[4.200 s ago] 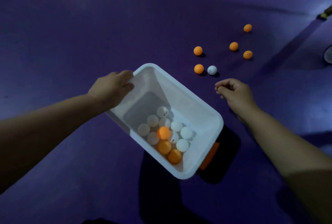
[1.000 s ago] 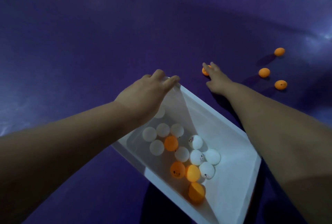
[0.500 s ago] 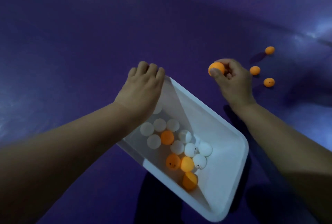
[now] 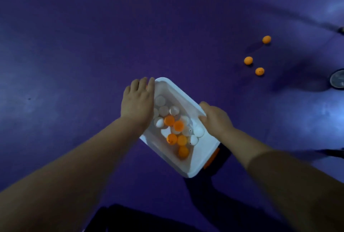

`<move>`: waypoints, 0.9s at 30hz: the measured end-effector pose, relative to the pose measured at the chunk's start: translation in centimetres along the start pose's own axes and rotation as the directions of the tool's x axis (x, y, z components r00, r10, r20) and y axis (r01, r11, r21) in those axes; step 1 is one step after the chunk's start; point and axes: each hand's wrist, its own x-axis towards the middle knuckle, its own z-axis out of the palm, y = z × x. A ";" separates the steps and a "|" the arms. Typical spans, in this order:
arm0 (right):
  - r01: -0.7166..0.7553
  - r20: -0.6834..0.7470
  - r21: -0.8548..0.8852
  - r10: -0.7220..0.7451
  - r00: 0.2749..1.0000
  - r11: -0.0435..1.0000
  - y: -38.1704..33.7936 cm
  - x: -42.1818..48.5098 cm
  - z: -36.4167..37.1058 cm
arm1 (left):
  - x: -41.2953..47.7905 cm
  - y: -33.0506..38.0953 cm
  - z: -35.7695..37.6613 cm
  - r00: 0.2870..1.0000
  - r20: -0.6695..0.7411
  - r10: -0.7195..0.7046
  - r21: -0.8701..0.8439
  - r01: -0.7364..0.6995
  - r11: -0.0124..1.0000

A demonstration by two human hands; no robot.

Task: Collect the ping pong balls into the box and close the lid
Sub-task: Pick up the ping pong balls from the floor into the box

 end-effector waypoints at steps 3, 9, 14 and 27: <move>-0.078 0.003 0.091 0.078 0.997 0.993 -2.5 -3.2 -2.1 | -4.3 -0.1 -4.5 0.990 0.015 -0.139 -0.120 0.140 0.983; -0.272 -0.012 0.359 0.296 0.955 0.893 -9.5 -10.4 -11.3 | -8.7 -0.4 -16.2 0.951 0.192 -0.244 -0.141 0.273 0.952; -0.351 0.001 0.529 0.413 0.911 0.773 -15.7 -15.1 -21.6 | -9.2 1.7 -29.0 0.861 0.391 -0.326 -0.263 0.444 0.856; -0.435 0.078 0.693 0.539 0.838 0.575 -18.2 -19.0 -41.0 | -5.7 7.7 -47.7 0.862 0.403 -0.308 -0.307 0.444 0.842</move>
